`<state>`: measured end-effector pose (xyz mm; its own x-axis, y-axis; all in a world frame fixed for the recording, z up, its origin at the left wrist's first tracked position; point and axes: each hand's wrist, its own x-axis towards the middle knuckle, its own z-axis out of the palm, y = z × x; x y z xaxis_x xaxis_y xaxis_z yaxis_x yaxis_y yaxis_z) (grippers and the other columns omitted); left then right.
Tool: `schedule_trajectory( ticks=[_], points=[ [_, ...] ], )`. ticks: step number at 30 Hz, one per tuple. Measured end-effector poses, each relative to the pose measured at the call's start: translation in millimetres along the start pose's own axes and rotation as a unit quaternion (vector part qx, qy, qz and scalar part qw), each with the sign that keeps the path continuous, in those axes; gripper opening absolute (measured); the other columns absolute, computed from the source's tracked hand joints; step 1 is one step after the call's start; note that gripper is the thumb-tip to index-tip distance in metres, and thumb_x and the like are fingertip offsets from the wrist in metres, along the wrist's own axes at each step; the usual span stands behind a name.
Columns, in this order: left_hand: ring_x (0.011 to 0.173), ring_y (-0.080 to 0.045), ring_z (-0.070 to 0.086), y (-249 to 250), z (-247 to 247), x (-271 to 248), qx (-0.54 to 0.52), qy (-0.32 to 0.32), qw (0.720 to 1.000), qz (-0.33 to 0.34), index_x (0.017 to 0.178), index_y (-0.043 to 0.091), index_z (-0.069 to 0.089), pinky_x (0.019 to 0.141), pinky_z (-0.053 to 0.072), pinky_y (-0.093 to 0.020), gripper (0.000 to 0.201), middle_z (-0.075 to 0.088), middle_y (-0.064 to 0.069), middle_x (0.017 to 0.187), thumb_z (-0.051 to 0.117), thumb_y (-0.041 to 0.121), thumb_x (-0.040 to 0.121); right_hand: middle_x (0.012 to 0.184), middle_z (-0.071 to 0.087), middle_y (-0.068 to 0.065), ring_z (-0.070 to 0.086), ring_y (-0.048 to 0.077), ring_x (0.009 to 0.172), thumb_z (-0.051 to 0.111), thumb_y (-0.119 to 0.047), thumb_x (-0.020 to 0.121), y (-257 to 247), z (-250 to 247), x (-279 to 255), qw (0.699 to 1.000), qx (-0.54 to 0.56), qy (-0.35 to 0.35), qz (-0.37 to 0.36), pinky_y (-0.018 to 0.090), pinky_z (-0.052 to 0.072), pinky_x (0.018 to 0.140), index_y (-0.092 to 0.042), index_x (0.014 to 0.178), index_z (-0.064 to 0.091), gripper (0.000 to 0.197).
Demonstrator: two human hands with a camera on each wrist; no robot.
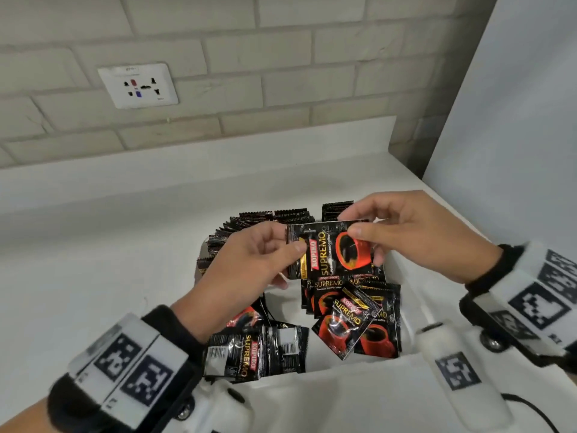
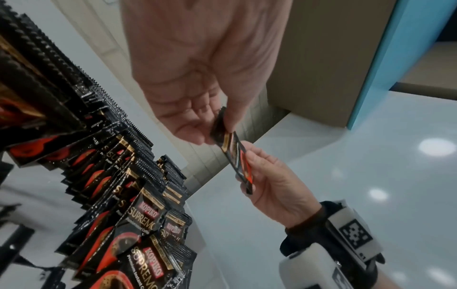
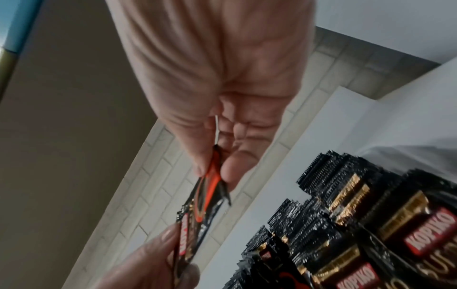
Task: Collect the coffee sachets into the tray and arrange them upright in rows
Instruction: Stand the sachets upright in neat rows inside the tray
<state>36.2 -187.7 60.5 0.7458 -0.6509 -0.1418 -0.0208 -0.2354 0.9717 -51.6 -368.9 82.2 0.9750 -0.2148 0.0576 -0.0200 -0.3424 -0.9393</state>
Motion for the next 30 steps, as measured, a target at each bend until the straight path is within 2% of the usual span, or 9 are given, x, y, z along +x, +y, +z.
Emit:
schedule_trajectory(
  ticks=[2,7,11,14,18,20,23,27,30],
  points=[
    [0.050,-0.006,0.050,-1.3,2.6,2.6,-0.010,0.017,1.000,-0.004,0.078,0.013,0.056,0.053,0.050,-0.016,0.010,0.049,0.000,0.062,0.066,0.017,0.080,0.070,0.062,-0.004,0.056,0.005,0.044,0.060,0.001,0.082,2.5,0.5,-2.5,0.999,0.029,0.007,0.013,0.016,0.049,0.043,-0.017,0.084,0.065,0.019],
    [0.043,-0.002,0.050,0.2,1.4,8.1,0.056,0.032,0.998,0.027,0.080,0.023,0.061,0.049,0.045,-0.013,0.011,0.057,0.004,0.061,0.071,0.019,0.076,0.067,0.065,-0.006,0.057,0.000,0.050,0.067,-0.005,0.079,6.3,-3.9,-8.5,0.995,-0.053,-0.071,0.047,0.012,0.045,0.048,-0.021,0.088,0.064,0.019],
    [0.049,0.005,0.048,10.6,7.0,14.2,0.211,-0.062,0.973,0.068,0.076,0.032,0.067,0.051,0.043,-0.014,0.011,0.059,0.014,0.059,0.072,0.022,0.079,0.087,0.063,-0.014,0.057,0.002,0.076,0.074,-0.024,0.074,10.8,-2.1,-11.5,0.974,-0.204,-0.089,0.037,0.014,0.043,0.066,-0.041,0.095,0.057,0.031],
    [0.055,0.005,0.050,14.9,21.8,21.3,0.303,-0.119,0.941,0.093,0.093,0.025,0.073,0.056,0.042,-0.009,0.014,0.054,0.017,0.065,0.073,0.023,0.079,0.079,0.060,-0.013,0.055,-0.002,0.065,0.074,-0.025,0.073,11.1,4.7,-9.8,0.973,-0.219,-0.071,0.030,0.012,0.043,0.062,-0.039,0.099,0.055,0.035],
    [0.065,0.003,0.049,15.5,34.4,30.2,0.323,-0.127,0.930,0.118,0.105,0.022,0.070,0.066,0.040,-0.011,0.025,0.053,0.015,0.078,0.072,0.019,0.080,0.079,0.065,0.000,0.060,0.000,0.056,0.069,-0.012,0.080,35.0,6.5,-10.2,0.966,-0.218,-0.105,0.087,0.016,0.048,0.056,-0.030,0.084,0.054,0.024],
    [0.067,0.004,0.049,11.5,29.2,33.5,0.303,-0.099,0.943,0.091,0.100,0.026,0.066,0.065,0.040,-0.006,0.020,0.054,0.015,0.083,0.070,0.020,0.082,0.077,0.068,0.005,0.063,0.008,0.057,0.067,-0.006,0.081,47.8,-0.1,-12.7,0.965,-0.171,-0.109,0.166,0.020,0.051,0.052,-0.022,0.082,0.054,0.020],
    [0.067,-0.001,0.053,1.0,18.8,32.3,0.311,-0.114,0.944,0.007,0.084,0.026,0.054,0.064,0.046,-0.013,0.012,0.058,0.008,0.087,0.067,0.026,0.084,0.050,0.062,-0.004,0.059,0.004,0.046,0.067,-0.009,0.082,57.6,-9.3,-15.5,0.952,-0.157,-0.117,0.237,0.018,0.046,0.045,-0.016,0.080,0.050,0.019],
    [0.054,0.005,0.051,-14.3,16.2,25.3,0.388,-0.189,0.899,-0.077,0.085,0.022,0.055,0.051,0.042,-0.009,0.013,0.059,0.009,0.083,0.062,0.033,0.087,0.060,0.047,-0.007,0.043,0.006,0.051,0.071,-0.029,0.078,60.6,-4.2,-10.9,0.910,-0.341,-0.136,0.192,0.017,0.031,0.049,-0.021,0.064,0.043,0.033],
    [0.061,0.001,0.058,-18.6,20.8,22.5,0.410,-0.258,0.869,-0.096,0.093,0.024,0.061,0.057,0.042,-0.011,0.011,0.065,0.010,0.087,0.060,0.035,0.089,0.067,0.042,-0.006,0.038,0.010,0.057,0.070,-0.035,0.079,57.7,4.9,-5.2,0.873,-0.431,-0.160,0.163,0.021,0.030,0.050,-0.017,0.069,0.044,0.033]
  ],
)
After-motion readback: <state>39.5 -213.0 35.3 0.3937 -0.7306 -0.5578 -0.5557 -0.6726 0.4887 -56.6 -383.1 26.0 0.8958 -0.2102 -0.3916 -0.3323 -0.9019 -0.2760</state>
